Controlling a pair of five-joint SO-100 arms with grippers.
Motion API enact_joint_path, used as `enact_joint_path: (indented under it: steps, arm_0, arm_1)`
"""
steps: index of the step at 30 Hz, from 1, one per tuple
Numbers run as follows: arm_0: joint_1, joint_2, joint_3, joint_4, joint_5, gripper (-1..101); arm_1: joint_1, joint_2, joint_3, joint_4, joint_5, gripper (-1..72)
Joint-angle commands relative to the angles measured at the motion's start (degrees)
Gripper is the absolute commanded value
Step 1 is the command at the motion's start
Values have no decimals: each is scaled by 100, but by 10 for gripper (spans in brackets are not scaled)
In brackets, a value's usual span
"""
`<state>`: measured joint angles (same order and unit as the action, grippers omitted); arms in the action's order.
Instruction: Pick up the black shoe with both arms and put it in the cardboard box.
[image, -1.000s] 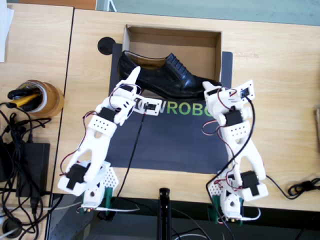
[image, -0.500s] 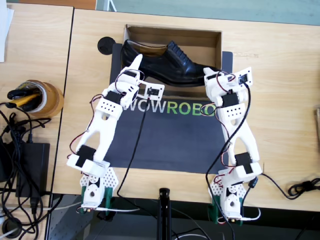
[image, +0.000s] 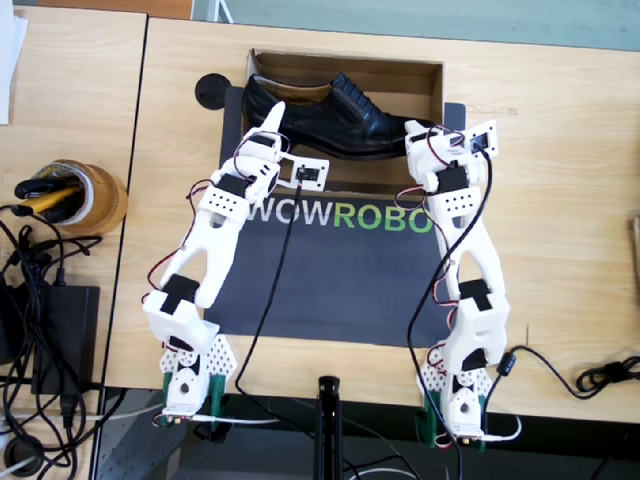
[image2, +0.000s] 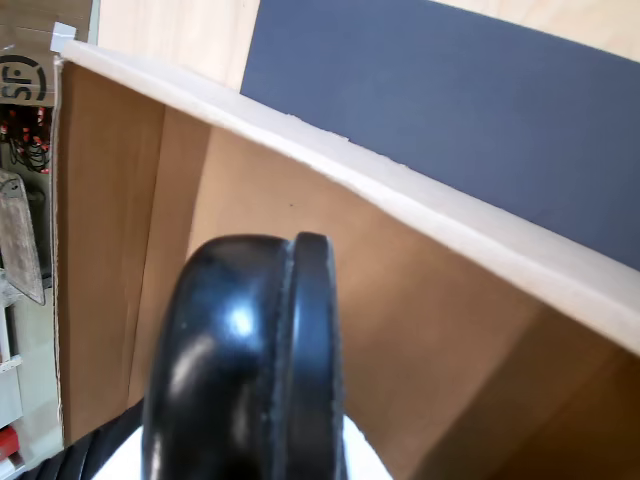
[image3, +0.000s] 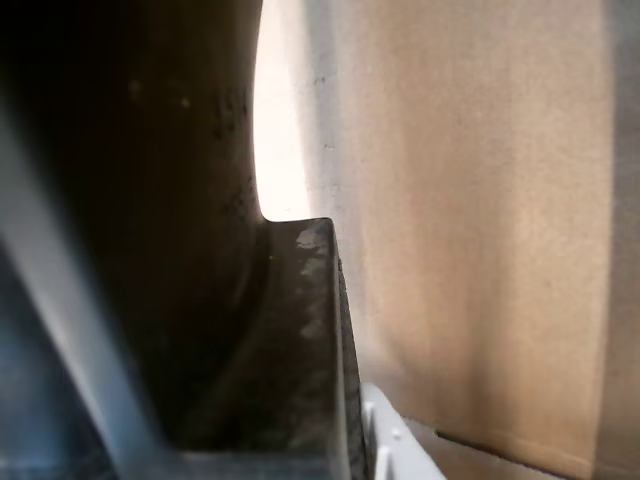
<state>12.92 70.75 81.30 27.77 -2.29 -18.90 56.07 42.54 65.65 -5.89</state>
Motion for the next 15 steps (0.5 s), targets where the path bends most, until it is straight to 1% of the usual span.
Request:
enact_joint_path:
  steps: [1, 5, 6, 9, 10, 13, 15]
  arm_0:
    - [-448, 149, -404, -53, -167, 55]
    - [-404, 105, -352, -9, -220, 104]
    - [-404, 132, -352, 26, -237, 125]
    - [-396, 237, -352, 220, -255, 213]
    - [-387, 281, -352, 290, -255, 234]
    - [-316, 404, -352, 563, -308, 297]
    - [-246, 475, -343, 765, -387, 339]
  arm_1:
    - [141, -35, -483, 176, -26, 26]
    - [105, -721, -1573, 756, -9, 116]
    - [97, -1037, -2171, 1046, -9, 142]
    - [97, -2540, -5150, 2250, -79, 236]
    - [79, -2399, -4878, 2215, -97, 244]
    - [53, -2417, -4887, 2435, -79, 291]
    - [35, -2452, -4966, 2602, -62, 297]
